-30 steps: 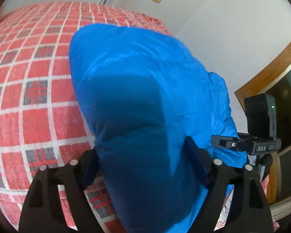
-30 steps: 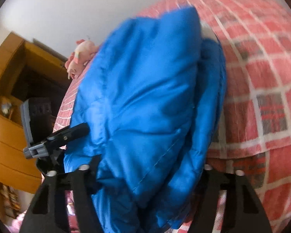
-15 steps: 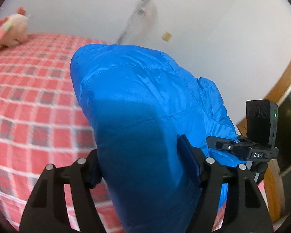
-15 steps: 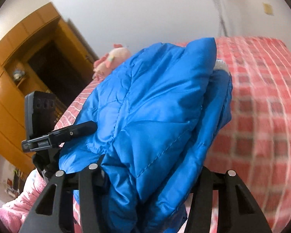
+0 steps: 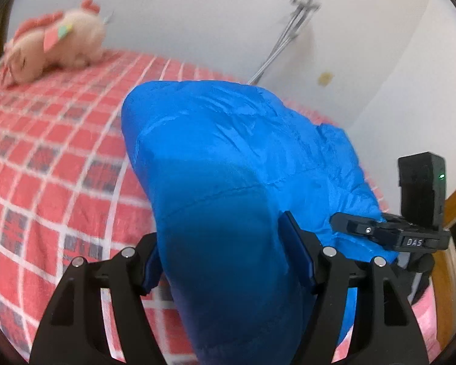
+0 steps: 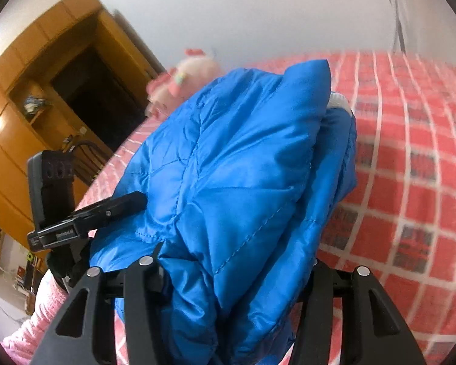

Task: Fold large clothes
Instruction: 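Lower the folded jacket onto the bed and open both grippers, then withdraw both grippers from the folded jacket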

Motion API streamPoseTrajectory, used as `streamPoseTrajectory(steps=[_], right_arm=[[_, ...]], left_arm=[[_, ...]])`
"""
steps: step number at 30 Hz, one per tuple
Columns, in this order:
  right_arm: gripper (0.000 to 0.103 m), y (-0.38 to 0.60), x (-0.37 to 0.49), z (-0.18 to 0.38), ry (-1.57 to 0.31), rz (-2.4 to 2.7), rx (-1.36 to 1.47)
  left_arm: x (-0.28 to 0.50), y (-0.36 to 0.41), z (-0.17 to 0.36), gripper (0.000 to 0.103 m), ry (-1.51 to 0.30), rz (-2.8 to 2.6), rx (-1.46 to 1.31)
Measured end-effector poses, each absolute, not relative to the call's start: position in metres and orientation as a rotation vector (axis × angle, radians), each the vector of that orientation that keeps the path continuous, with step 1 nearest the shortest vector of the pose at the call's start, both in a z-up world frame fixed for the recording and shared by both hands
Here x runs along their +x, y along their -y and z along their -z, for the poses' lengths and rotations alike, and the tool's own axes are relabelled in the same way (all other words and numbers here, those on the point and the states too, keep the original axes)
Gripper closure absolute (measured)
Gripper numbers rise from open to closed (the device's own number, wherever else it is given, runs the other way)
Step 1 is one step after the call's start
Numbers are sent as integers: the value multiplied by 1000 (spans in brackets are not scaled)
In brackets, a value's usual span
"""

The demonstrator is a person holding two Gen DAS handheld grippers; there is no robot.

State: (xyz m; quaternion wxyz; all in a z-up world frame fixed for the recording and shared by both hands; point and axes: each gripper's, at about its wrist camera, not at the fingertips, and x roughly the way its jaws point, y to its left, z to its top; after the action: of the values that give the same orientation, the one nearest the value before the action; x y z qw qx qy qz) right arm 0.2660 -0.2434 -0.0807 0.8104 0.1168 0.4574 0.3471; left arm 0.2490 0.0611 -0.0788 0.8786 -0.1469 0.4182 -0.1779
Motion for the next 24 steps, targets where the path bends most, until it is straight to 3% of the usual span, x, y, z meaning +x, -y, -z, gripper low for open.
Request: streamPoseTrajectory(steps=[5,12,19,24], right_arm=[[46,256,268,94,-984,-750,314],[30,253,253,72,-978,-688,257],[30,274,215,53,-916,-657,180],[30,285,214,76,-975,-577,179]], left_arm=[[249,-53,85,27,-855,366,-258],[232,-56,68,24,-886,303,-249],[183,-51,62,21,-829,274,-152],[177,-48,72,19,-828,262,-134]])
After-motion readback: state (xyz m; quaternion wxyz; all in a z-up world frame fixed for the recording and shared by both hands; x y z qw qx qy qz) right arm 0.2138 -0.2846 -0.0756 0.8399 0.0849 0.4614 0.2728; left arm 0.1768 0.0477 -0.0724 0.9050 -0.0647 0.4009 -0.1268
